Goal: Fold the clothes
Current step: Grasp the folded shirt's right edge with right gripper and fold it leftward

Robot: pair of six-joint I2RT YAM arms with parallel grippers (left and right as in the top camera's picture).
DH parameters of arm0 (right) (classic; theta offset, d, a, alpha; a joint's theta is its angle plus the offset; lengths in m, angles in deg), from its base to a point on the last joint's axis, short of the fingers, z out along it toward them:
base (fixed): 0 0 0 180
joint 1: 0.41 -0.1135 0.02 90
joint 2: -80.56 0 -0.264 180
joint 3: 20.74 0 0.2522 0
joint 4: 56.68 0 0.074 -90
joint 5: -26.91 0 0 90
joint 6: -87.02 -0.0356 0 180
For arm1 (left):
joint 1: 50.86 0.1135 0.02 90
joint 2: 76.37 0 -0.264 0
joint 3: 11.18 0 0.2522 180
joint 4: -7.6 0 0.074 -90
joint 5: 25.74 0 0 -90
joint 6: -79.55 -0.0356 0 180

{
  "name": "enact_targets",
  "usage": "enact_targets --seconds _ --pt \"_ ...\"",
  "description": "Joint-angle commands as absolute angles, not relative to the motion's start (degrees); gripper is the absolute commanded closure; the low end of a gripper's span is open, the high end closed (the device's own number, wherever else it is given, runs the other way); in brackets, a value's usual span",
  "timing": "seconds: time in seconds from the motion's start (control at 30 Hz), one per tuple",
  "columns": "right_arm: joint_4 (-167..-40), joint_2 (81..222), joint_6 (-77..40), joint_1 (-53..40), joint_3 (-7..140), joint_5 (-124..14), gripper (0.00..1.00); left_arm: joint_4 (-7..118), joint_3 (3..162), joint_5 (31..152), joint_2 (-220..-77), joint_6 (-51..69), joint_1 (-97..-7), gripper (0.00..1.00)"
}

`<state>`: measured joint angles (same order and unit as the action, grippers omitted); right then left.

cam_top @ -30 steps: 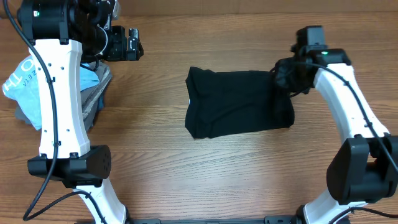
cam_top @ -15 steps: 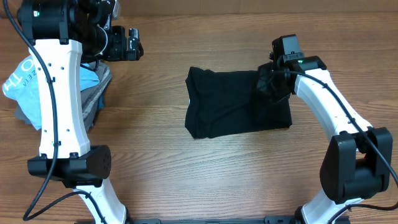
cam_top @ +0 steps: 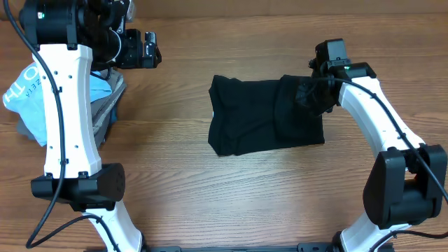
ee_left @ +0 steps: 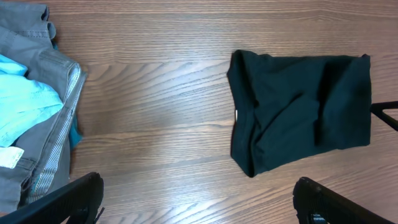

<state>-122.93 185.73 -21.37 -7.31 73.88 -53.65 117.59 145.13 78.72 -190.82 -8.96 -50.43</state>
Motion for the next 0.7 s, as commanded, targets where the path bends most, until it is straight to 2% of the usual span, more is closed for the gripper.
enact_targets --seconds 0.0,0.13,0.3,0.57,0.67 --pt "-120.25 184.28 -21.00 -8.23 68.94 -52.71 0.89 117.54 145.23 78.65 -191.11 -9.00 -50.32 0.00" --pt "-115.61 185.75 -21.24 -8.53 60.22 -50.09 0.90 117.54 145.23 78.65 -191.11 -9.00 -50.32 0.00" --pt "-118.10 186.03 -21.17 -8.40 55.56 -51.23 0.91 117.52 145.23 78.65 -191.11 -8.98 -50.32 0.00" --pt "-127.00 181.44 -17.70 -8.16 67.65 -52.50 0.90 117.54 145.23 78.65 -191.11 -8.98 -50.32 0.00" --pt "-127.15 179.80 -17.81 -8.16 73.05 -52.45 0.82 117.52 145.23 78.65 -191.11 -8.98 -50.32 0.00"
